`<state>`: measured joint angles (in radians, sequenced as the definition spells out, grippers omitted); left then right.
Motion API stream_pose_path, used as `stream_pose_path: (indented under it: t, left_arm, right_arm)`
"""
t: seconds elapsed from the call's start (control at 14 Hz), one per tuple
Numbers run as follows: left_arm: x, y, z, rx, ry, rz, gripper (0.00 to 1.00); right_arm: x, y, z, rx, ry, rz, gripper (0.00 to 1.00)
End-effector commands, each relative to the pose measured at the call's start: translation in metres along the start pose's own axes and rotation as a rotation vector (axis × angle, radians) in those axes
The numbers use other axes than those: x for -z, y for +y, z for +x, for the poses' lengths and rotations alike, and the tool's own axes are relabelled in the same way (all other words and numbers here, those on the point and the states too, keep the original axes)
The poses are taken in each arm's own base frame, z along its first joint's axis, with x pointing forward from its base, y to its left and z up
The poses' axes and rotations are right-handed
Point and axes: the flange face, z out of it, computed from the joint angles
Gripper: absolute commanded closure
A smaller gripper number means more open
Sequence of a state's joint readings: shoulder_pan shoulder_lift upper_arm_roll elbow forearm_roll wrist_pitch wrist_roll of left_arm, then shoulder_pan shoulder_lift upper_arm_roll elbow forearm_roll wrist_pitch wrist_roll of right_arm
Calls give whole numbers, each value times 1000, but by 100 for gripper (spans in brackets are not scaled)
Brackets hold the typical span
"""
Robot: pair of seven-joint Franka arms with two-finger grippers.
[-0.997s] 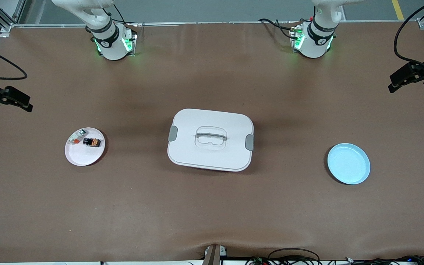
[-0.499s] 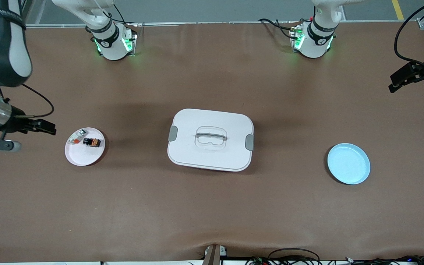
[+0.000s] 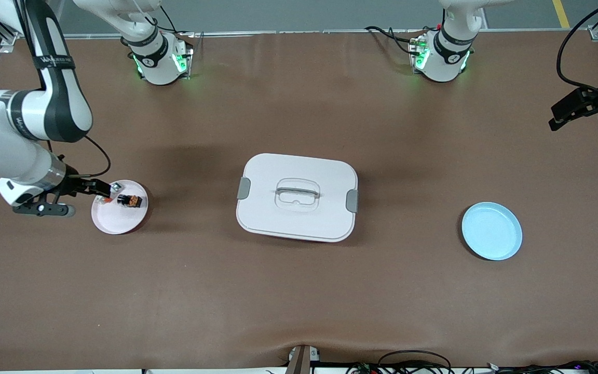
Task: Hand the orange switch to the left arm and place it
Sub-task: 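Move the right gripper over the white plate toward the black switch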
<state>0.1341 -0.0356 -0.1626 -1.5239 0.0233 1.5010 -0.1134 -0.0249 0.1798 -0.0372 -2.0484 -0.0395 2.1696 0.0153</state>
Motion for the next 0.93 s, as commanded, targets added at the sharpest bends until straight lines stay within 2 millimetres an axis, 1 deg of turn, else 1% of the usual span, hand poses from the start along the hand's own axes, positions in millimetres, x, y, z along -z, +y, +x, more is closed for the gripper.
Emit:
stream_pose_path:
  t: [0.0, 0.36, 0.57, 0.71, 0.85]
  left_arm:
    - [8, -4, 1, -14, 27, -4, 0]
    - [4, -1, 1, -18, 17, -11, 0]
    - [3, -1, 1, -18, 14, -11, 0]
    - [2, -2, 1, -16, 12, -10, 0]
    - [2, 0, 3, -18, 18, -13, 0]
  right_arm:
    - [-17, 1, -3, -6, -24, -5, 0]
    - [-48, 0, -1, -6, -52, -4, 0]
    - [-77, -1, -5, -6, -18, -1, 0]
    - [-98, -1, -2, -16, -14, -1, 0]
    - [-114, 2, 1, -47, -2, 0, 0]
